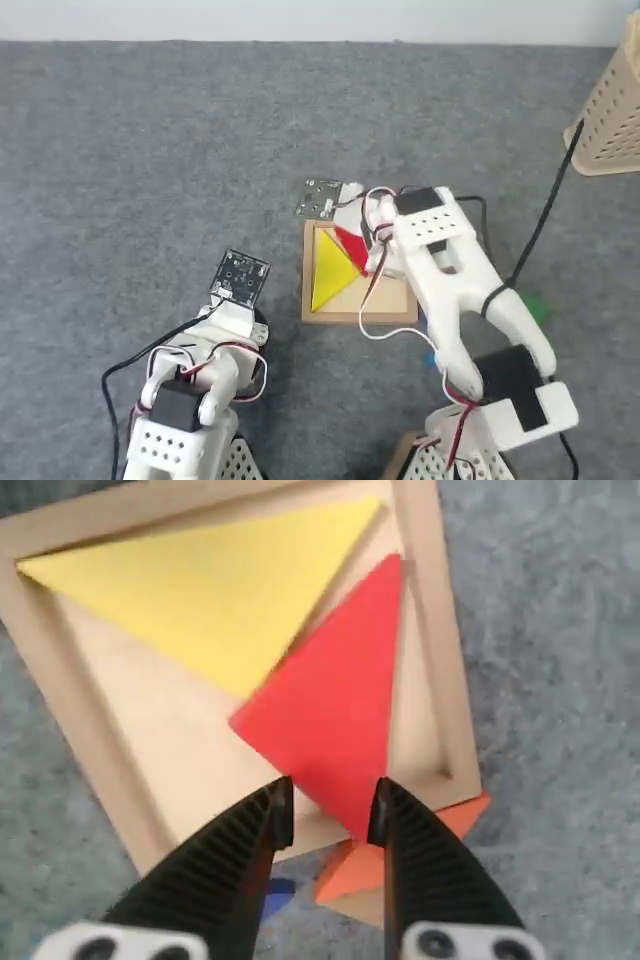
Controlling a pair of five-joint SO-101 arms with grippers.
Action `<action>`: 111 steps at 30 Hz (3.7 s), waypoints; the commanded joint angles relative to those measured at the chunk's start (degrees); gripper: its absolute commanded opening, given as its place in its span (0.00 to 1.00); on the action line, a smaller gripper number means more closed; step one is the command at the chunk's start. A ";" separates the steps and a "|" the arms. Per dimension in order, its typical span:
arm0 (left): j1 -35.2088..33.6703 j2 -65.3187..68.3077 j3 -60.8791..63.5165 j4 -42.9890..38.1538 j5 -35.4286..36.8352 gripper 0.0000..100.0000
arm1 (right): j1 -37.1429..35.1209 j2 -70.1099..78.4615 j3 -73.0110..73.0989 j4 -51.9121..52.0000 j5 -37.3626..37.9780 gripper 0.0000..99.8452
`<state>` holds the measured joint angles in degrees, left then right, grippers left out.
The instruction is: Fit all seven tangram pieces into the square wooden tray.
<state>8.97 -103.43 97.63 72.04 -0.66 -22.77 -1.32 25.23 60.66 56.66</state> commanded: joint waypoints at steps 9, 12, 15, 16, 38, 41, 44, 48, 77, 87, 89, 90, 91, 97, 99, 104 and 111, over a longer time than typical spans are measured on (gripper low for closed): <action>0.18 -1.14 -1.10 0.35 0.35 0.01 | 0.57 0.13 -0.18 -0.31 0.70 0.13; 0.18 -1.14 -1.10 0.35 0.35 0.01 | 2.59 0.22 -0.09 -0.40 0.79 0.08; 0.18 -1.14 -1.10 0.35 0.35 0.01 | 4.88 0.22 0.00 -0.75 0.88 0.00; 0.18 -1.14 -1.10 0.35 0.35 0.01 | 5.32 0.22 0.09 -0.75 0.88 0.02; 0.18 -1.14 -1.10 0.35 0.35 0.01 | 1.36 13.67 -6.86 -8.92 -6.33 0.01; 0.18 -1.14 -1.10 0.35 0.35 0.01 | -1.36 13.67 -6.68 -8.92 -6.51 0.01; 0.18 -1.14 -1.10 0.35 0.35 0.01 | -3.21 13.67 -6.33 -7.78 -6.59 0.01; 0.18 -1.14 -1.10 0.35 0.35 0.01 | -4.00 13.41 -6.24 -6.73 -6.59 0.01; 0.18 -1.14 -1.10 0.35 0.35 0.01 | -10.68 4.88 3.16 -6.29 -13.19 0.01; 0.18 -1.14 -1.10 0.35 0.35 0.01 | -10.33 5.05 3.34 -16.57 -24.62 0.01; 0.18 -1.14 -1.10 0.35 0.35 0.01 | -10.15 5.23 3.34 -16.48 -25.32 0.01; 0.18 -1.14 -1.10 0.35 0.35 0.01 | -9.89 5.05 3.34 -16.04 -25.23 0.01; 0.18 -1.14 -1.10 0.35 0.35 0.01 | -9.27 4.70 3.25 -14.64 -25.14 0.01; 0.18 -1.14 -1.10 0.35 0.35 0.01 | -7.78 -0.22 3.25 -7.25 -24.97 0.01; 0.18 -1.14 -1.10 0.35 0.35 0.01 | -7.69 -2.42 3.25 -4.00 -24.97 0.01; 0.18 -1.14 -1.10 0.35 0.35 0.01 | -2.95 -7.87 2.90 6.99 -25.41 0.01; 0.18 -1.14 -1.10 0.35 0.35 0.01 | 10.77 -7.87 2.90 3.03 -39.47 0.01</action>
<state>8.97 -103.43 97.63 72.04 -0.66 -16.44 -6.86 28.84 66.55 21.05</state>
